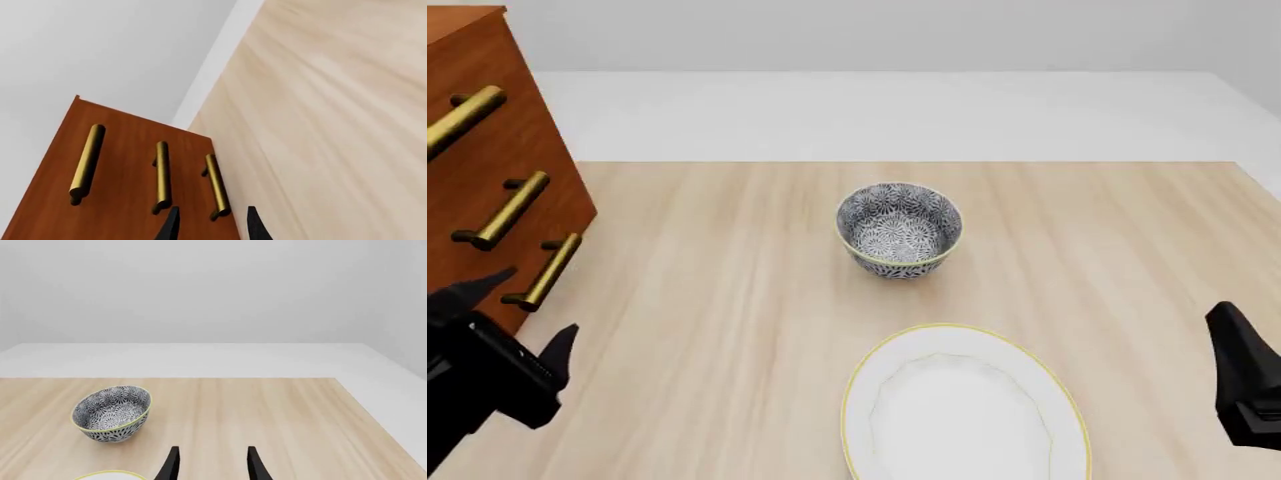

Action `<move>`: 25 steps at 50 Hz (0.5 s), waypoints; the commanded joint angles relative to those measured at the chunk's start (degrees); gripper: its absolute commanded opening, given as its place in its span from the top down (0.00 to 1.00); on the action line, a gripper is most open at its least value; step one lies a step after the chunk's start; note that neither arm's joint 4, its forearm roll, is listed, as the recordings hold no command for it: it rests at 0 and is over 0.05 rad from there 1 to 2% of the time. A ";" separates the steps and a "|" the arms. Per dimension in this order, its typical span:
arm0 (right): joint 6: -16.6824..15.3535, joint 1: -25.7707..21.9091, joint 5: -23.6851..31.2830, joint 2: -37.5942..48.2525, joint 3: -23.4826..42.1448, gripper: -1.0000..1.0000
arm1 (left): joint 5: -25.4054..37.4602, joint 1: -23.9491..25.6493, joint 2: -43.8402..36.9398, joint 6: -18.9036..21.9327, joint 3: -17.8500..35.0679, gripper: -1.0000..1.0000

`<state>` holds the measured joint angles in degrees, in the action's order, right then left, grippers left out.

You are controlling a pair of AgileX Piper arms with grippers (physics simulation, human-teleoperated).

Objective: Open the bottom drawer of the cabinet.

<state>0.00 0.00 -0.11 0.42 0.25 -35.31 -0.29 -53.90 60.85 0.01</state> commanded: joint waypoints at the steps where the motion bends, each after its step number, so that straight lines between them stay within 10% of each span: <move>1: 0.01 -0.01 0.00 0.00 0.00 0.00 | -6.90 -0.52 -7.19 0.82 -0.01 0.00; 25: -0.01 0.00 0.00 -0.01 0.00 0.00 | -21.22 -0.98 -22.57 1.80 -0.01 0.00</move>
<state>-0.01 0.00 -0.11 0.42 0.25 -49.20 -0.88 -68.63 62.40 0.00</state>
